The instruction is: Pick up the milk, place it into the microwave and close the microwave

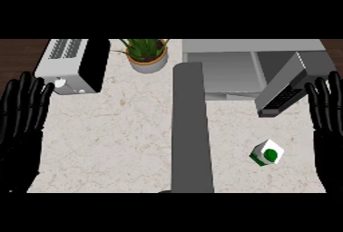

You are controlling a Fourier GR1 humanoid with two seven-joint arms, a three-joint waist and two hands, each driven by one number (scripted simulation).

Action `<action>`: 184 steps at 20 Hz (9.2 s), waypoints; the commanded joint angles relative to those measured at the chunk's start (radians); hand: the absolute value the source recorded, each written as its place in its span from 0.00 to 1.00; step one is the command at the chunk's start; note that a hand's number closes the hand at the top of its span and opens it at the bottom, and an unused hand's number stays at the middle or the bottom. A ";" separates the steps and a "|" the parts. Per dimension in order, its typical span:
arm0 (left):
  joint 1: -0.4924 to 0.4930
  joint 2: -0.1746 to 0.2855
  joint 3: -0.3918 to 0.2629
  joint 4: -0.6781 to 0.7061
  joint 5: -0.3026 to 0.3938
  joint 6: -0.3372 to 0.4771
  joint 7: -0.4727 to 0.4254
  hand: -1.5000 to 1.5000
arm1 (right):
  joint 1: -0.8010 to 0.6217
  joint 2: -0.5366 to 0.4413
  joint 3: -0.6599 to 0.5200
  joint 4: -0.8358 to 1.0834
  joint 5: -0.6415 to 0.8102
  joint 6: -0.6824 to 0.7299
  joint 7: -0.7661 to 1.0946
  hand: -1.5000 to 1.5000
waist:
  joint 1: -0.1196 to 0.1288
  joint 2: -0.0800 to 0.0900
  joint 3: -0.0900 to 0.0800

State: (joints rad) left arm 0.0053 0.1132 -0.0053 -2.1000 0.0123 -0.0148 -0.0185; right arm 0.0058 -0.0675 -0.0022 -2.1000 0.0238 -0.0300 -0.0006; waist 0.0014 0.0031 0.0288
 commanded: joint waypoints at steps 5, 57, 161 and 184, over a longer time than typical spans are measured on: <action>0.004 0.017 0.013 0.040 -0.001 -0.027 -0.026 0.00 | -0.003 0.066 0.140 0.021 0.265 -0.390 0.036 0.00 | 0.004 -0.003 -0.030; 0.358 -0.111 0.143 -0.070 0.228 -0.280 -0.051 0.00 | 0.277 0.039 0.075 0.521 -0.193 -0.543 -0.520 0.00 | -0.002 -0.004 -0.028; 0.238 -0.047 0.336 0.118 0.383 -0.488 -0.042 0.00 | -1.006 -0.132 -0.173 1.836 0.023 -0.261 -0.724 1.00 | 0.081 0.034 -0.026; 0.144 -0.014 0.292 0.110 0.277 -0.466 -0.019 0.00 | -1.149 -0.227 -0.151 2.014 0.133 -0.753 -0.639 0.00 | 0.172 0.079 -0.024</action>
State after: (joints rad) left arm 0.1693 0.0887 0.2898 -1.9901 0.3158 -0.4925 -0.0477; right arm -1.1200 -0.2881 -0.1750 -0.1084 0.1268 -0.7139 -0.6533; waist 0.1625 0.0771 0.0037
